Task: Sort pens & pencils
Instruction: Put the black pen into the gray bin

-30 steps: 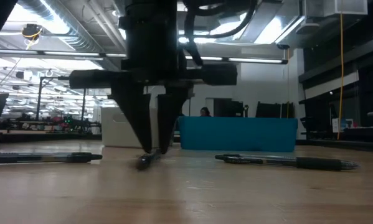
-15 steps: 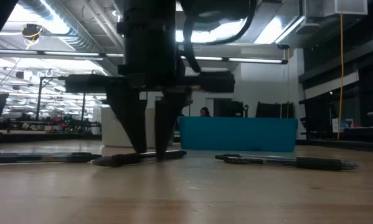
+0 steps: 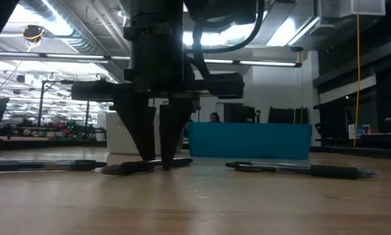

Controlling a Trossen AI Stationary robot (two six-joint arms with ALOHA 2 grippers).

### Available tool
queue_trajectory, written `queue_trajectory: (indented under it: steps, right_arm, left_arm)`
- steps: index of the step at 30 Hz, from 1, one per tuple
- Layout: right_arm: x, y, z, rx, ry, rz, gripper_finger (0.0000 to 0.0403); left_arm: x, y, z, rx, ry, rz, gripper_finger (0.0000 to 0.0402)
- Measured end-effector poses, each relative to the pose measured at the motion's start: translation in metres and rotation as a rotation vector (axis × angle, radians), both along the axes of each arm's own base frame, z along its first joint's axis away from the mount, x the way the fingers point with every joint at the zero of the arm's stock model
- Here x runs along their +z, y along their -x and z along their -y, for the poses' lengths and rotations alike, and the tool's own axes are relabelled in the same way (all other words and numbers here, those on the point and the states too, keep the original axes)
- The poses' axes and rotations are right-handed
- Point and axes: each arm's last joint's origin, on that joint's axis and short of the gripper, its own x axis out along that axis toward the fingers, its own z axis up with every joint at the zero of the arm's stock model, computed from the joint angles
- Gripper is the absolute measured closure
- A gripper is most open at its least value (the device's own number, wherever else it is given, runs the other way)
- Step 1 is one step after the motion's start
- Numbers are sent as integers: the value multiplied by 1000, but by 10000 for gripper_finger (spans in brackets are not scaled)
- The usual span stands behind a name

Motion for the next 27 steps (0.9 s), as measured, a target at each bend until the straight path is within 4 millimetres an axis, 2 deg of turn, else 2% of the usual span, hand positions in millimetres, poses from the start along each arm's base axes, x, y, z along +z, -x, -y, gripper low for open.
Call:
queue_trajectory:
  steps: [7,12,17,27]
  right_arm:
    - [0,0,0,0,0,0,279]
    - [0,0,0,0,0,0,279]
    - [1,0,0,-1,2,7,279]
    - [1,-1,0,-5,0,12,279]
  left_arm:
    - [0,0,0,-26,-6,0,384]
    - [1,0,0,-38,-12,3,384]
    - [17,2,-1,-48,-17,-15,384]
    - [108,14,-7,-16,-120,-123,384]
